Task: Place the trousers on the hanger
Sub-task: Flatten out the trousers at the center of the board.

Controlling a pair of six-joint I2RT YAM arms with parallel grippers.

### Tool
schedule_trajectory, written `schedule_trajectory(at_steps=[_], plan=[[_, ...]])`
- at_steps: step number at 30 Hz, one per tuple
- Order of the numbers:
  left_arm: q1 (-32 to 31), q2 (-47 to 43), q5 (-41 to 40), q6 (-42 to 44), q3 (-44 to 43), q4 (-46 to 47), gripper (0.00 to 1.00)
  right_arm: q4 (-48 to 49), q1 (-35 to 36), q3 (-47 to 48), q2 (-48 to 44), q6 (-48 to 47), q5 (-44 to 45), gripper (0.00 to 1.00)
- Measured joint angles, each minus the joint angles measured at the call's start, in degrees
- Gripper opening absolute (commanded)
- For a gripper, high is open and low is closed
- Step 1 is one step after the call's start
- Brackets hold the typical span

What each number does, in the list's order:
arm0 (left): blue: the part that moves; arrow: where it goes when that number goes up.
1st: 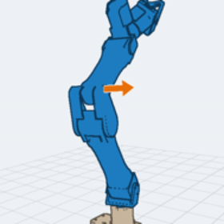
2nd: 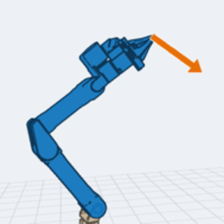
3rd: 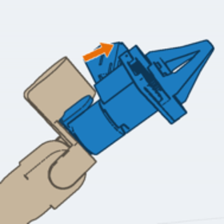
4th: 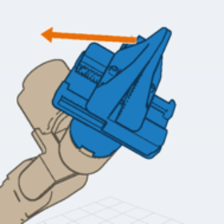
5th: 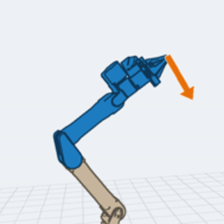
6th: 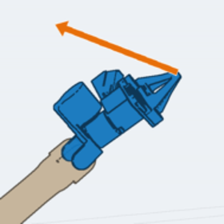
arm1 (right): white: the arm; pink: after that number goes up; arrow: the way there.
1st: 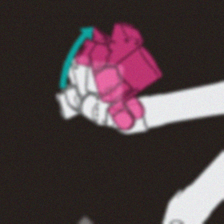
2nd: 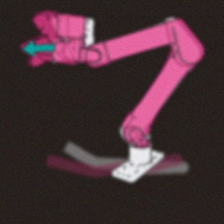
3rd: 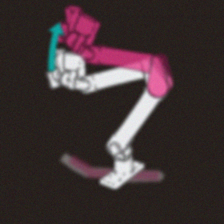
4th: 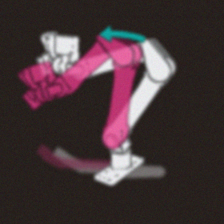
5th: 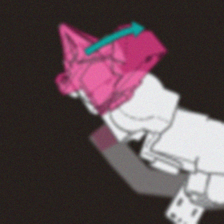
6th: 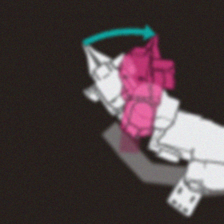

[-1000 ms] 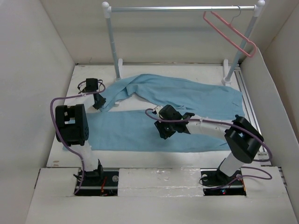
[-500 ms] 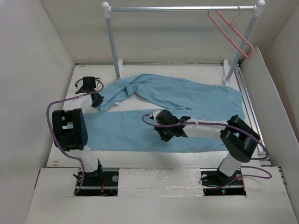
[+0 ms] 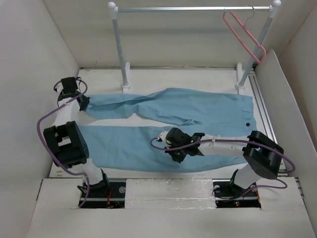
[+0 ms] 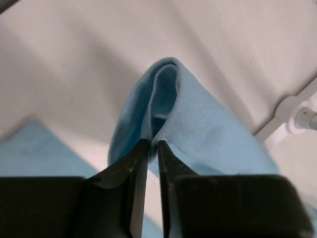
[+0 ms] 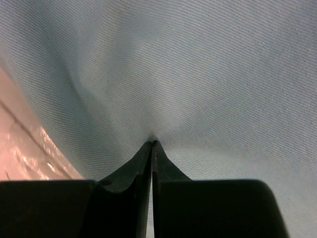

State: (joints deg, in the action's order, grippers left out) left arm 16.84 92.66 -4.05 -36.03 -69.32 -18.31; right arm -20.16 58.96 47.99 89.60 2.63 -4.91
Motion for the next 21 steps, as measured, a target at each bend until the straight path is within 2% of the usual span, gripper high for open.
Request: schedule_trajectory(at_steps=[2,3,5,6,10,14,17,18,20,21], plan=[[-0.13,4.15,1.11,0.7,-3.63,-0.85,0.31,-2.47,0.35,-0.17,-0.79,-0.31,-0.83,0.24],[-0.2,6.29,1.42,1.14,-5.16,-1.03,0.53,-3.3,0.37,-0.11,-0.85,-0.35,-1.18,0.38],[-0.22,10.34,1.99,1.51,-7.54,-1.55,0.71,-4.59,0.37,0.48,-0.87,-0.48,-1.62,0.49],[-0.13,11.39,2.12,1.44,-7.65,-1.68,0.77,-5.46,0.37,0.92,-0.83,-0.5,-1.64,0.52],[0.42,9.9,2.45,0.98,-5.42,-2.08,0.76,-7.74,0.37,1.97,-0.87,-0.52,-2.1,0.53],[0.61,1.88,3.28,-0.81,-0.13,0.57,0.73,-8.9,0.37,2.58,-2.51,-0.48,-2.45,0.51],[0.66,-2.19,5.64,-2.67,2.54,3.08,0.7,-9.46,0.35,3.78,-4.72,-0.48,-2.19,0.34],[0.66,-2.14,6.64,-3.3,2.82,3.96,0.67,-9.44,0.35,4.28,-5.35,-0.46,-2.05,0.22],[0.66,-0.24,8.41,-4.57,2.97,5.57,0.65,-9.42,0.26,5.27,-6.36,-0.48,-1.86,0.18],[0.66,1.16,9.09,-5.09,2.97,6.21,0.6,-9.42,0.17,5.66,-6.64,-0.46,-1.73,0.18]])
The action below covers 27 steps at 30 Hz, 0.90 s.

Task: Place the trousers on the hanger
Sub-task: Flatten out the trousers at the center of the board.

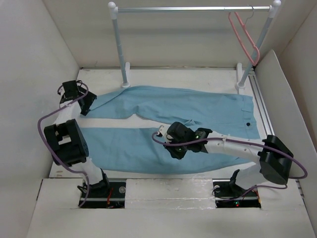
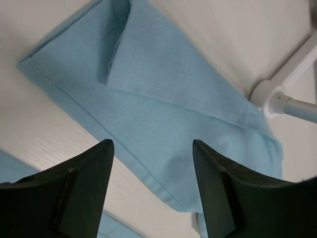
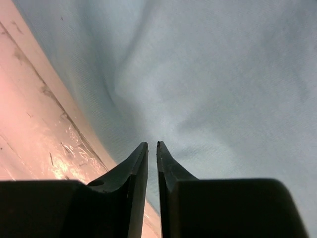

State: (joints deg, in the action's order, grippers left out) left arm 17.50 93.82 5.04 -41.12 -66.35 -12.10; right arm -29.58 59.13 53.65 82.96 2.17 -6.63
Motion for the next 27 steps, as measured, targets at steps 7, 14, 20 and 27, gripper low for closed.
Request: schedule_trajectory(at_steps=[7,14,20,27], plan=[[-0.04,9.27,1.25,-3.17,-0.22,2.14,0.57,-0.04,-0.72,0.9,-0.46,0.2,0.7,0.29],[0.59,14.16,-4.0,-4.39,-6.93,0.37,0.57,-0.07,-2.14,0.9,-1.53,0.96,1.27,0.32],[1.38,17.14,-5.14,-4.46,-9.31,0.87,0.52,-0.11,-3.72,0.9,-1.95,1.27,1.31,0.32],[1.38,20.37,-4.04,-4.7,-11.34,2.12,0.14,-0.13,-4.37,1.25,-0.68,1.27,1.25,0.31]])
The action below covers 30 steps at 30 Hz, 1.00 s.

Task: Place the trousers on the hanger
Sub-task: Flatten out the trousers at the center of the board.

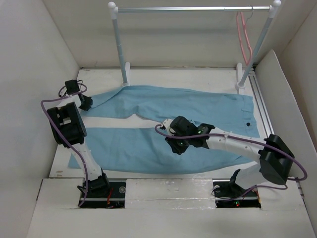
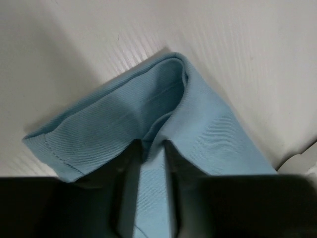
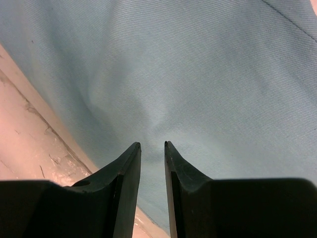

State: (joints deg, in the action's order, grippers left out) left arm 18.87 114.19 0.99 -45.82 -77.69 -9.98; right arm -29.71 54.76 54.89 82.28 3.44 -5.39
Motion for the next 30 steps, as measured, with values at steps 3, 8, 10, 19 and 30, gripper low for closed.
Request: schedule_trajectory(at_steps=[3,8,10,19,30], plan=[[0.0,0.5,1.01,-0.15,-0.09,0.2,0.0,-0.11,-0.07,0.57,1.42,-0.02,0.02,0.31],[0.09,0.42,2.69,-0.52,-0.09,0.79,0.0,-0.11,-0.44,1.36,3.32,-0.15,-0.04,0.31],[0.33,0.37,3.96,-1.73,-0.22,1.25,0.0,-0.31,-0.79,1.79,3.96,-0.26,-0.11,0.3],[2.78,8.35,10.14,-12.94,-23.04,6.49,0.74,-2.25,-1.97,5.9,6.12,0.02,0.72,0.45],[1.03,0.72,8.07,-5.46,-8.72,3.63,0.63,-3.39,-4.09,6.25,5.62,1.42,3.06,0.12]])
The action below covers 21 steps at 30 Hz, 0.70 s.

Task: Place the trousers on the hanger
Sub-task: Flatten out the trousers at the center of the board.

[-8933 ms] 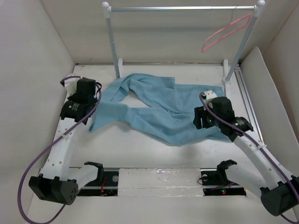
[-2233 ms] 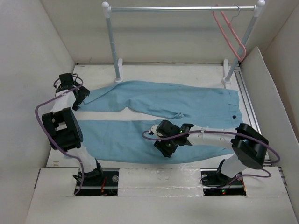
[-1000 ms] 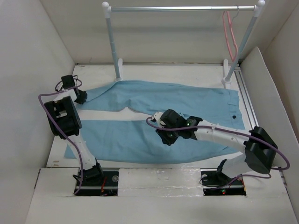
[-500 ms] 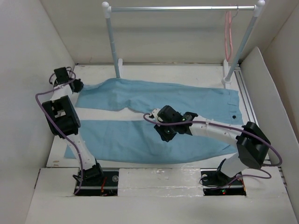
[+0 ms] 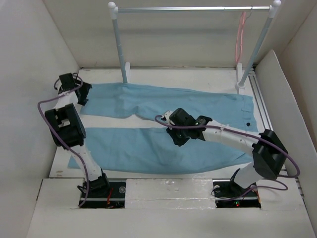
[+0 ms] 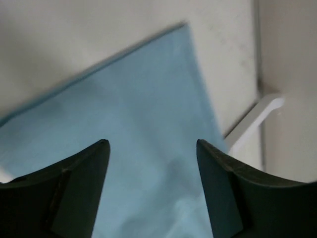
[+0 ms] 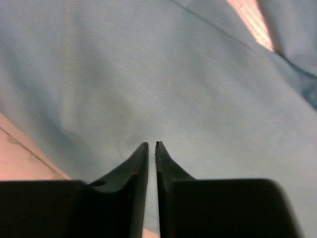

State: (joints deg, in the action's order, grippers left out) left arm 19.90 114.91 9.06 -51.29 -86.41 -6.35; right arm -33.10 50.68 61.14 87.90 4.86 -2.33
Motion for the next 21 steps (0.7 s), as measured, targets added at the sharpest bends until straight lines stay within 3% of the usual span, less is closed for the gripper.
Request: schedule_trajectory(at_steps=[1,2,5,6,9,11,15,16,18,21], plan=[[-0.2,-2.97,-1.14,0.76,4.92,-0.2,0.63,-0.02,-0.44,0.0,-0.42,0.02,0.46,0.02],[-0.5,-6.03,-2.05,1.46,9.4,-0.59,0.63,-0.07,-0.92,0.0,-0.98,0.15,0.98,0.0],[-1.07,-12.33,-4.9,3.39,17.81,-2.03,0.63,-0.26,-2.58,-0.15,-3.74,0.66,2.49,0.01],[-1.07,-12.9,-6.03,4.02,18.69,-2.54,0.63,-0.31,-3.28,-0.28,-5.03,0.81,2.86,0.14],[-1.03,-11.85,-8.98,5.77,18.64,-3.08,0.62,0.5,-6.1,-2.05,-9.55,1.4,3.21,0.32],[-0.94,-9.64,-10.16,6.71,17.4,-3.8,0.56,0.48,-8.31,-3.39,-12.22,1.64,3.21,0.34],[-0.87,-4.15,-12.44,8.04,12.79,-5.86,0.34,0.28,-11.89,-5.29,-15.74,2.03,3.37,0.35],[-0.87,-3.67,-13.18,8.31,12.09,-5.86,0.26,0.2,-12.52,-5.46,-16.37,2.14,3.41,0.35],[-0.79,-2.8,-14.49,8.76,11.91,-6.1,0.0,0.07,-13.49,-5.51,-17.38,2.25,3.54,0.35],[-0.52,-2.84,-15.17,9.64,12.09,-6.49,0.0,-0.11,-14.99,-5.51,-18.93,2.27,4.07,0.36]])
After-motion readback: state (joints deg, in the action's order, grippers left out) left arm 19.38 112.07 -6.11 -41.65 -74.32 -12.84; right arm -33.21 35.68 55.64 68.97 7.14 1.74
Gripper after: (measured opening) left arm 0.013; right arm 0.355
